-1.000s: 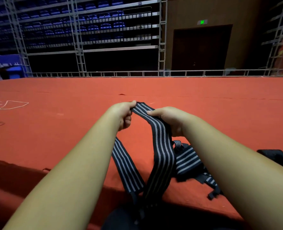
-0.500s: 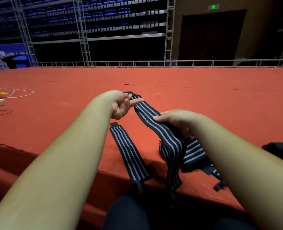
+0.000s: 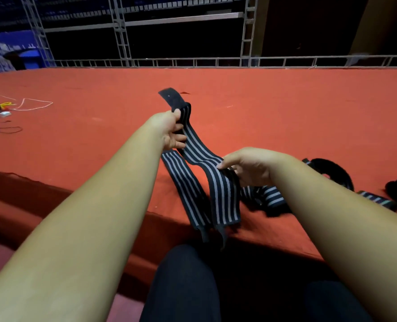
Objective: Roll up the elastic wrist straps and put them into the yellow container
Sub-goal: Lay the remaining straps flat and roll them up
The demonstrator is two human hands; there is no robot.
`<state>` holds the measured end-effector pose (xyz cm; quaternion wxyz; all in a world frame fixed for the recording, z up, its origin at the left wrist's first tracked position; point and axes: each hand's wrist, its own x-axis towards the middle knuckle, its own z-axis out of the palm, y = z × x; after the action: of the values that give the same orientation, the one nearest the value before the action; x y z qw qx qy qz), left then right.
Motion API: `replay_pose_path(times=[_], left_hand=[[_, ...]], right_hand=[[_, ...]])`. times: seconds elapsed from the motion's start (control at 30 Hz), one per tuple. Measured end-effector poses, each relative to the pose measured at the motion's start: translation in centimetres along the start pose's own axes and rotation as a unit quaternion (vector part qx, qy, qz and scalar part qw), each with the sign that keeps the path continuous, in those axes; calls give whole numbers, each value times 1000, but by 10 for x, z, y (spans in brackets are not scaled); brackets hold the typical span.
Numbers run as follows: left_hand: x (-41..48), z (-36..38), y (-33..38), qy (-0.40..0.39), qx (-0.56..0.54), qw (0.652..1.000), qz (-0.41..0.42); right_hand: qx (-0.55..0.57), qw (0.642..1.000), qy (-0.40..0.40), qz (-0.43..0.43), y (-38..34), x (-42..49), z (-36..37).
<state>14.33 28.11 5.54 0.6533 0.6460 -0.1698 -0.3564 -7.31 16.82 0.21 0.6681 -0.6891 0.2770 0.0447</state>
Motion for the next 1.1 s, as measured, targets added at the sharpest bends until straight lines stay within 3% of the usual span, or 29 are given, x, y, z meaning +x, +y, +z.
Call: replay_pose_path(times=[0.37,0.83,0.9,0.97,1.1], left_hand=[[25,-35,-40,28,49,997,48],[61,-80,-59,108,130,984,56],[69,-90,-63,123,136,982,50],[79,-101,-68,134,141,980,39],[102,-118,-79,146,134,980,11]], right_hand=[[-78,994,79,-16,18,48,33],[-16,999,9,28,20,94,90],[-65,998,0,19,18,104,98],[-190,982,9,-1,16,114,103],[-451,893,3,-14,4,133,105]])
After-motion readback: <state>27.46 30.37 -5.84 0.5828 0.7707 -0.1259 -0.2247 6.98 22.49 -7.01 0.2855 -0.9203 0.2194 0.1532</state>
